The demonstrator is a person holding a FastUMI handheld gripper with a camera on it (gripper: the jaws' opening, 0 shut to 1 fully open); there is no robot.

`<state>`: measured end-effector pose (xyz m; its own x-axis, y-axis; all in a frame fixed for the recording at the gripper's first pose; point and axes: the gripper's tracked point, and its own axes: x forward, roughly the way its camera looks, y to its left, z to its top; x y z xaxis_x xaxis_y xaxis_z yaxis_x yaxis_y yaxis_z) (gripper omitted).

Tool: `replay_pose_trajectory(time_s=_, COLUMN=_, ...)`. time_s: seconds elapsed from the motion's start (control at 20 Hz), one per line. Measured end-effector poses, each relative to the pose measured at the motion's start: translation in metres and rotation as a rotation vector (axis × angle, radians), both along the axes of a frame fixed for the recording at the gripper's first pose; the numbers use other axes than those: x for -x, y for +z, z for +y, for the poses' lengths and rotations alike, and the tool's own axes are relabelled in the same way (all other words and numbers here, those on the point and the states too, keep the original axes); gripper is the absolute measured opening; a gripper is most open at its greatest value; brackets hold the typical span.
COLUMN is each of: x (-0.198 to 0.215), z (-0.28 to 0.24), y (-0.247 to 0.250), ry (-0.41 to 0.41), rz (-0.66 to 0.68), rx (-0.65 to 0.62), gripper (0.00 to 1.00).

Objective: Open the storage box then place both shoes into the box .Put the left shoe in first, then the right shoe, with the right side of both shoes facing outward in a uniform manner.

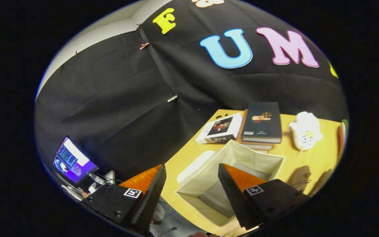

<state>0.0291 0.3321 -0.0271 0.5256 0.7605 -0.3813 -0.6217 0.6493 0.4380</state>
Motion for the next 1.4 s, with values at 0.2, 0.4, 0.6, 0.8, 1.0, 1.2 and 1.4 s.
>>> replay_pose_trajectory(time_s=0.2, x=-0.012, z=-0.064, y=0.000, ry=-0.121, rz=-0.025, rx=0.028, gripper=0.98)
replay_pose_trajectory(time_s=0.4, x=-0.020, z=-0.133, y=-0.014, ry=-0.262, rz=-0.071, rx=0.109, gripper=0.98)
replay_pose_trajectory(time_s=0.6, x=-0.010, z=-0.192, y=-0.040, ry=-0.346, rz=-0.088, rx=0.228, gripper=0.98)
replay_pose_trajectory(time_s=0.8, x=0.004, z=-0.232, y=-0.075, ry=-0.403, rz=-0.046, rx=0.308, gripper=0.98)
replay_pose_trajectory(time_s=1.0, x=0.023, z=-0.258, y=-0.100, ry=-0.430, rz=0.038, rx=0.313, gripper=0.99)
replay_pose_trajectory(time_s=1.2, x=0.015, z=-0.270, y=-0.129, ry=-0.431, rz=0.075, rx=0.354, gripper=0.98)
replay_pose_trajectory(time_s=1.4, x=-0.003, z=-0.265, y=-0.153, ry=-0.424, rz=0.123, rx=0.372, gripper=0.99)
